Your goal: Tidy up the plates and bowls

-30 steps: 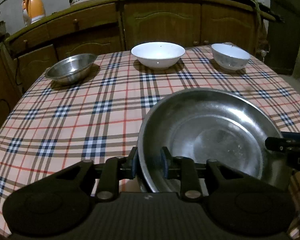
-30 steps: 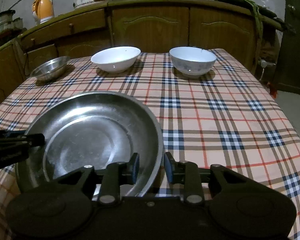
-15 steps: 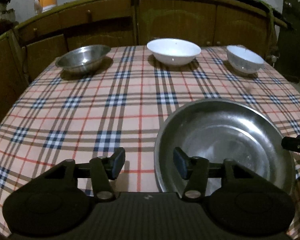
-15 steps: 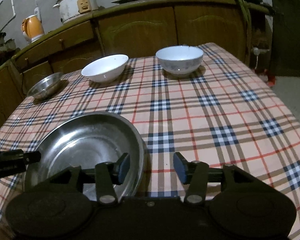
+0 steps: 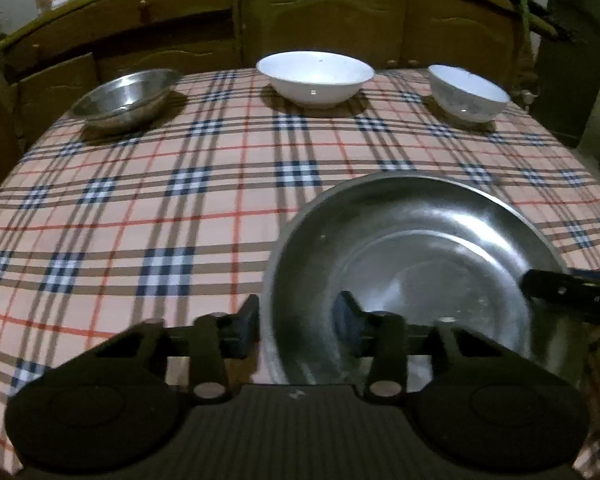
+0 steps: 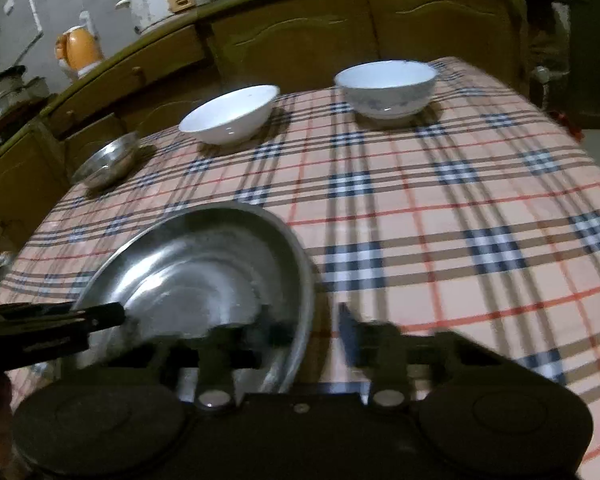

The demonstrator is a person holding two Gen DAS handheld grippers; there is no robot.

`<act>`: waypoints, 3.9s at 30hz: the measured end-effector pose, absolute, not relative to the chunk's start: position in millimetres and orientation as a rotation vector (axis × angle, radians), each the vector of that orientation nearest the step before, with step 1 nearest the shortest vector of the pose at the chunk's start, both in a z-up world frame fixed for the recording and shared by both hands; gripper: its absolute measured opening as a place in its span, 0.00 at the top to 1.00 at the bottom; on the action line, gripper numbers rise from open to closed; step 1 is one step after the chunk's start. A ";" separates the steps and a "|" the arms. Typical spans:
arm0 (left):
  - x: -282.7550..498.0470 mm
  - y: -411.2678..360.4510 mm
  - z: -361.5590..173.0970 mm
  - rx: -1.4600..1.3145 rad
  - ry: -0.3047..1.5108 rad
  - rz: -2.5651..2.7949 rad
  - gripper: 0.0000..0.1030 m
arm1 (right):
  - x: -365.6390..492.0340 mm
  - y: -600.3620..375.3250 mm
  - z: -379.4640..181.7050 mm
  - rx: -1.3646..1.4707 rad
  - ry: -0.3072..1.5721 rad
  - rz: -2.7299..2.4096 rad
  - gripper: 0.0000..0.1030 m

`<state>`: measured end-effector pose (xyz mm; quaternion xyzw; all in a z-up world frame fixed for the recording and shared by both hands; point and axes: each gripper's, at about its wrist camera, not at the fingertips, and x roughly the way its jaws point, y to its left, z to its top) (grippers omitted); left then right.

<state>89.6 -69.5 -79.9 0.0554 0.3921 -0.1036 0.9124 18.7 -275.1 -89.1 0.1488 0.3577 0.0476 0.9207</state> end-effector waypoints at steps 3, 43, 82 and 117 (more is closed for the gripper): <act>88.8 -71.4 -79.7 0.118 0.806 -0.207 0.62 | 18.9 -271.3 -88.6 0.303 0.731 0.082 0.74; 56.6 -25.3 -14.2 0.075 0.664 -0.134 0.65 | -4.1 -218.2 -22.9 0.236 0.611 0.131 0.74; 113.1 140.3 -37.5 0.038 0.739 0.104 0.65 | 86.0 -24.5 -60.9 0.149 0.725 0.298 0.70; 120.1 158.7 -23.9 -0.078 0.720 0.161 0.50 | 107.6 -53.1 -46.6 0.171 0.667 0.299 0.43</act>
